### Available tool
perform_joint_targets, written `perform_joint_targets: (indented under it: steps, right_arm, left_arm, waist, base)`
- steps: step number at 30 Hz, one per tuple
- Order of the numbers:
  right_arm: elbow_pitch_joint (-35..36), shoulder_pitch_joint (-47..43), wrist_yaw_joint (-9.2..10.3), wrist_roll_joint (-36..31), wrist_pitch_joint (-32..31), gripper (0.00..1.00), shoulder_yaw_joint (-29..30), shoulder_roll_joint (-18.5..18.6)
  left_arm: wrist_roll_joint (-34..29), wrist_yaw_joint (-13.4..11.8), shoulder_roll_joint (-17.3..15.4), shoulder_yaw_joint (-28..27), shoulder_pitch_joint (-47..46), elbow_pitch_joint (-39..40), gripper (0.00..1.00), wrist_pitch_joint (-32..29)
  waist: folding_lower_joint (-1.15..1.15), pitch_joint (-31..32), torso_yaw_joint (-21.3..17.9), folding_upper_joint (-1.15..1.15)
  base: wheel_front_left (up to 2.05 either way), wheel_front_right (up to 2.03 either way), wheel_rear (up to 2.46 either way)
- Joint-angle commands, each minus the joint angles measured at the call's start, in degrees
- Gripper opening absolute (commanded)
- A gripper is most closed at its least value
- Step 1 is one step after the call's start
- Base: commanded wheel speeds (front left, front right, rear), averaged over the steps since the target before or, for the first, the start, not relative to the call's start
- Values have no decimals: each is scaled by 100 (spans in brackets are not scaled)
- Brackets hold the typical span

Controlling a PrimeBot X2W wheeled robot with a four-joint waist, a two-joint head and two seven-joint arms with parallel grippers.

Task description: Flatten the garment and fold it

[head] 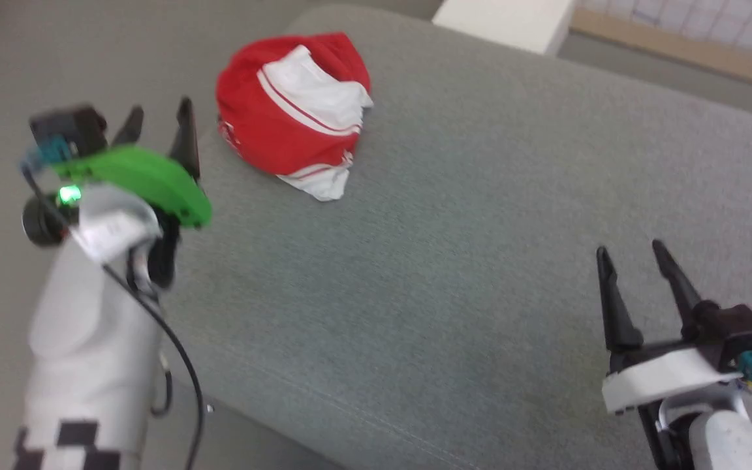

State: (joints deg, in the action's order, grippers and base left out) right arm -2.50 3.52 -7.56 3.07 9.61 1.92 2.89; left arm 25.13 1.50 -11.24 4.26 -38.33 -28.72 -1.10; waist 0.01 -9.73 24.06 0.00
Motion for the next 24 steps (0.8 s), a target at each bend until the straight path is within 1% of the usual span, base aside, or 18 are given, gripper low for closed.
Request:
perform_joint_targets:
  steps: [1,6,13,17,20,24]
  right_arm:
    - [109,142,8,-68,-48,100,-6,8]
    - [456,325,8,-102,-182,100,76,144]
    - [831,361,8,-56,-264,100,348,272]
    - [990,355,8,-34,-270,100,484,311]
    - [1099,351,8,-15,-268,100,545,333]
    - [1195,354,8,-7,-275,100,608,330]
  left_arm:
    - [153,51,-68,-73,-278,-137,100,-189]
    - [478,26,-328,-285,-1171,-608,100,-1006]
    - [551,-169,-684,-274,-1922,-902,100,-2096]
    - [558,-373,-817,-221,-2133,-979,100,-2792]
    - [534,-588,-929,-159,-2181,-1035,100,-3405]
    - [549,-872,-1022,-144,-2087,-1014,100,-4022]
  waist:
    - [-1,-706,-531,0]
    - [-1,-1388,-942,0]
    - [-1,-2083,-1285,0]
    - [-1,-2344,-1383,0]
    - [-1,-2503,-1429,0]
    - [-1,-2622,-1465,0]
  base:
    - [0,0,0]
    - [0,0,0]
    - [0,0,0]
    - [0,0,0]
    - [0,0,0]
    - [0,0,0]
